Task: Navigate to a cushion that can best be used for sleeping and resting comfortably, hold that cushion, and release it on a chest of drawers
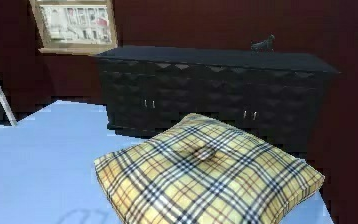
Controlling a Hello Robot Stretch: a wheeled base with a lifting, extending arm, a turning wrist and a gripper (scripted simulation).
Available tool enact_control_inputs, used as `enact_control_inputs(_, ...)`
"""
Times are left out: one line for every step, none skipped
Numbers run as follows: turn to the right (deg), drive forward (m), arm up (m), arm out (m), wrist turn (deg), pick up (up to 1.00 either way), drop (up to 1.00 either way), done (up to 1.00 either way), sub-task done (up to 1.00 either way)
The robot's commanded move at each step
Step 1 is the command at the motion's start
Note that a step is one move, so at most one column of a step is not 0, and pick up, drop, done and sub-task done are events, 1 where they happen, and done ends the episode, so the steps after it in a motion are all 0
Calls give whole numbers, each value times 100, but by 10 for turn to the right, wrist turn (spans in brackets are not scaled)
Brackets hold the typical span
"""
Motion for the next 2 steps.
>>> enact_control_inputs(0,100,0,0,0,0,0,0,0)
enact_control_inputs(30,0,0,0,0,0,0,0,0)
